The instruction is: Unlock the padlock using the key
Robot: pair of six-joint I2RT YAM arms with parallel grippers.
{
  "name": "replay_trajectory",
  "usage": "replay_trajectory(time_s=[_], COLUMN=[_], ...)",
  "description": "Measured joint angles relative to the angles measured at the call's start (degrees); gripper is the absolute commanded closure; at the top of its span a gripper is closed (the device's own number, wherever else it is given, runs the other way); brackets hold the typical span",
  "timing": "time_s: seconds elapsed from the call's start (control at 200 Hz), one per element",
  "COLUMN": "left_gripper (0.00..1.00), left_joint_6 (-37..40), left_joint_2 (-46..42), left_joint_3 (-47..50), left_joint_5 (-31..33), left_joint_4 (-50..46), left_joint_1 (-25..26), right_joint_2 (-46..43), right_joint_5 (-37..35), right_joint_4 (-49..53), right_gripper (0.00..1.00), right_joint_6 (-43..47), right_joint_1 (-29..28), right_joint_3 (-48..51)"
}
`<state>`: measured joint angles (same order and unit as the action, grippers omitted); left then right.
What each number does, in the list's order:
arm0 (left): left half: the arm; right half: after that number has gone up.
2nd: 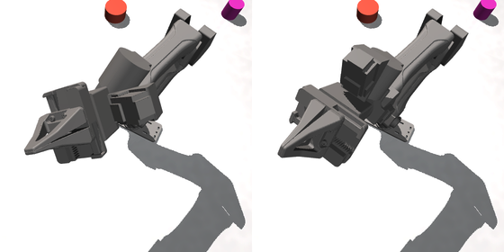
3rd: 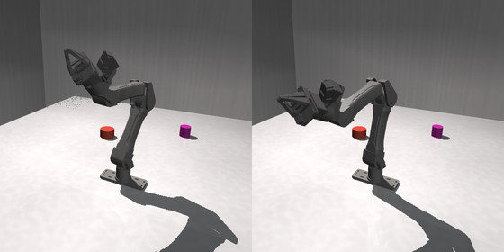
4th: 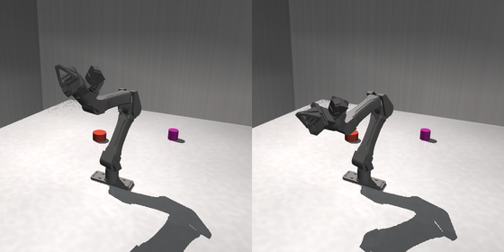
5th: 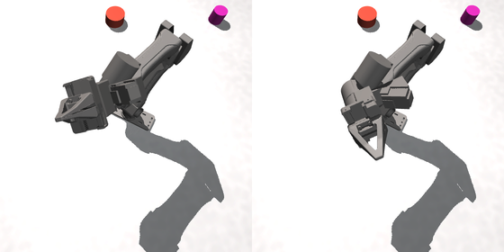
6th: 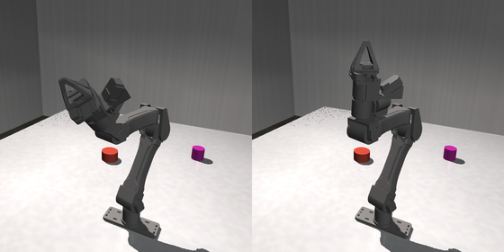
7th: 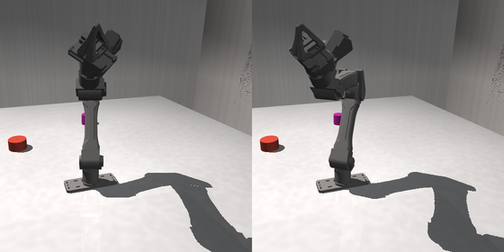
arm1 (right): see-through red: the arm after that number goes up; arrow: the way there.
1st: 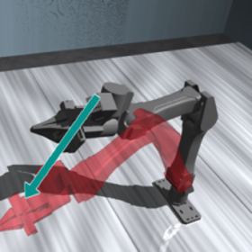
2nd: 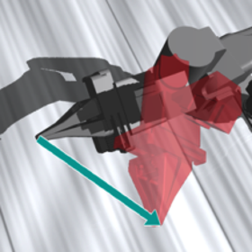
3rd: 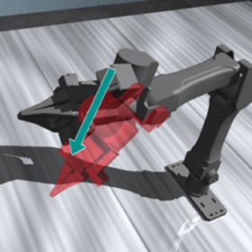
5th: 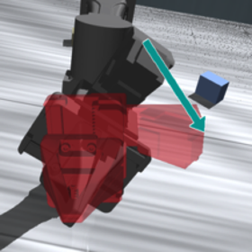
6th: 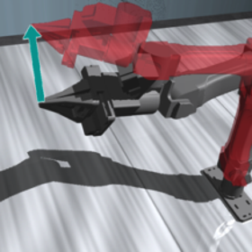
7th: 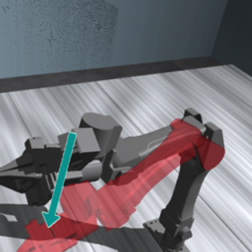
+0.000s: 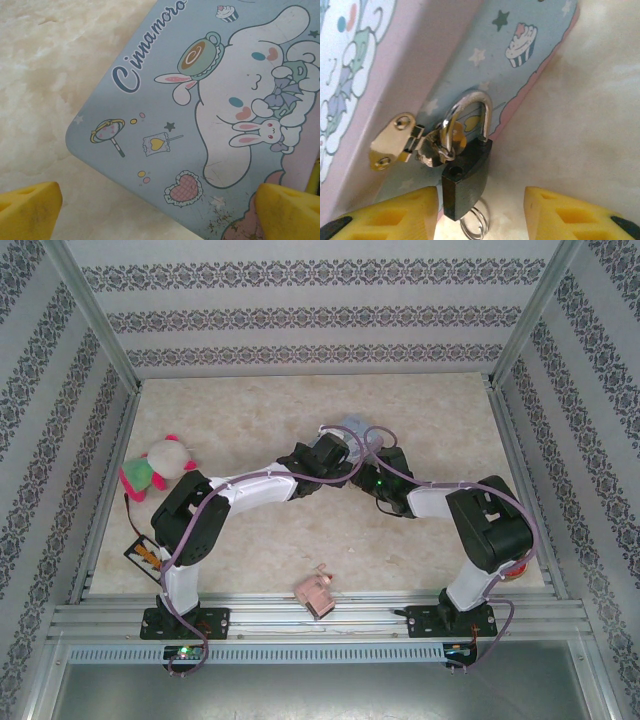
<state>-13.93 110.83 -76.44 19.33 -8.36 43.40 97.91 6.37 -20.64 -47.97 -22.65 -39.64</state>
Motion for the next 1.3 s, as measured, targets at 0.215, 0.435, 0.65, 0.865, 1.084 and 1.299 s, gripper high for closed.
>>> replay_trajectory(time_s=[0.215, 0.435, 0.65, 0.865, 1.084, 1.299], left_gripper=[0.01, 0.01, 0.01, 0.01, 0.01, 0.01], left_joint_6=[-0.2, -0.5, -0.7, -1.3, -1.5, -1.5], left_joint_2=[-0.2, -0.4, -0.6, -1.0, -2.4, -3.0], left_joint_3=[0.4, 0.6, 1.0, 1.9, 3.9, 4.6], left_joint_5=[0.0, -0.3, -0.2, -0.2, -0.7, -1.3], left_joint_4=[0.2, 0.3, 0.3, 1.4, 1.9, 2.1], left_joint_1=[0.0, -0.3, -0.4, -0.4, -1.0, -1.5], right_joint_2=[0.1, 0.1, -0.4, -1.4, -3.9, -4.8], right_joint_5=[-1.0, -1.4, -1.4, -1.2, -1.2, -3.0], right_joint_4=[0.6, 1.2, 1.1, 1.1, 1.6, 4.4], right_gripper=[0.67, 0.86, 1.00, 1.00, 0.85, 0.53], right_joint_6=[0.3, 0.7, 1.7, 1.7, 1.7, 3.5], right_joint_1=[0.0, 0.4, 1.2, 1.8, 2.3, 0.8], right_joint_3=[0.0, 0.0, 0.0, 0.1, 0.8, 0.8])
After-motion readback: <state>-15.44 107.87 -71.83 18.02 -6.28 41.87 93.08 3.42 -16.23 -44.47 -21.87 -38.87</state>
